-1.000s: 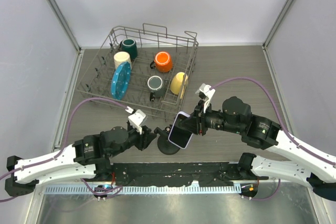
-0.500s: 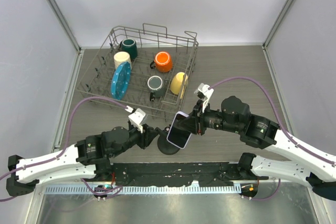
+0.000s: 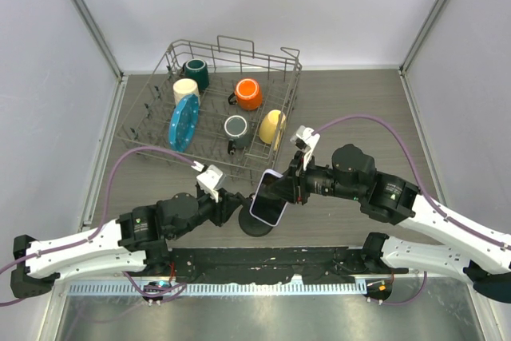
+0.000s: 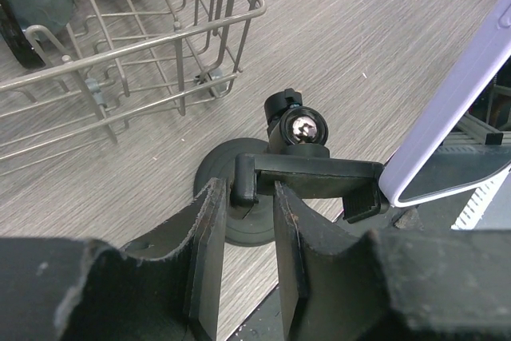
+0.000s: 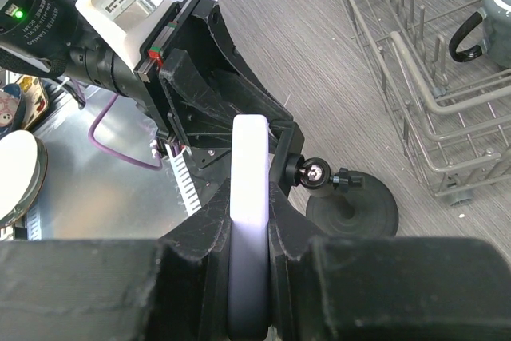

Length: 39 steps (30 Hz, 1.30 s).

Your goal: Place the phone on the phone stand

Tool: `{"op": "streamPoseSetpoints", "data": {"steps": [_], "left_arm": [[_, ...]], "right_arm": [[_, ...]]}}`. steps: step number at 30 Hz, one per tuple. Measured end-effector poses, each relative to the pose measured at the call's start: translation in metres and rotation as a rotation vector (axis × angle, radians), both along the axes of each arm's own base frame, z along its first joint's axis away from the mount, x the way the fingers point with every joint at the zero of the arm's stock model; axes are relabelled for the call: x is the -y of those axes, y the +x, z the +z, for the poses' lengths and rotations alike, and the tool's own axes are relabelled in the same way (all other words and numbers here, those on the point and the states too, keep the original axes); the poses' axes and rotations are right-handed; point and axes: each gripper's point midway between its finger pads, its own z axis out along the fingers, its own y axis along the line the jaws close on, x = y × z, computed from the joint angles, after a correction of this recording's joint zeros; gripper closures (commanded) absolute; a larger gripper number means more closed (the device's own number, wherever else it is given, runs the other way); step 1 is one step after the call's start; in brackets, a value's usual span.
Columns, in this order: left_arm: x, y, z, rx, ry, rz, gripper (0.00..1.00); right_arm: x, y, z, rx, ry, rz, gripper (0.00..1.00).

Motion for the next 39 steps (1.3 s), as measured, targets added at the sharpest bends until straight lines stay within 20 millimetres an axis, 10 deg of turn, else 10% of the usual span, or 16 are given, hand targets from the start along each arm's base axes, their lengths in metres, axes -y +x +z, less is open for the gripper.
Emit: {"op": "streamPoseSetpoints", "data": {"steps": [5, 23, 39], "left_arm": [[-0.001, 0.001, 0.0, 0.004, -0.001, 0.005, 0.78], [-0.003, 0.001, -0.009, 0.001, 0.008, 0.008, 0.72], [-0.001, 0.003, -0.006, 0.041, 0.02, -0.008, 1.0]], "right_arm": [[0.001, 0.001, 0.001, 0.01, -0.003, -0.006, 0.99], [-0.001, 0.0, 0.002, 0.007, -0.025, 0.009, 0.99], [-0.013, -0.012, 0.015, 0.066, -0.009, 0.13, 0.99]]}}
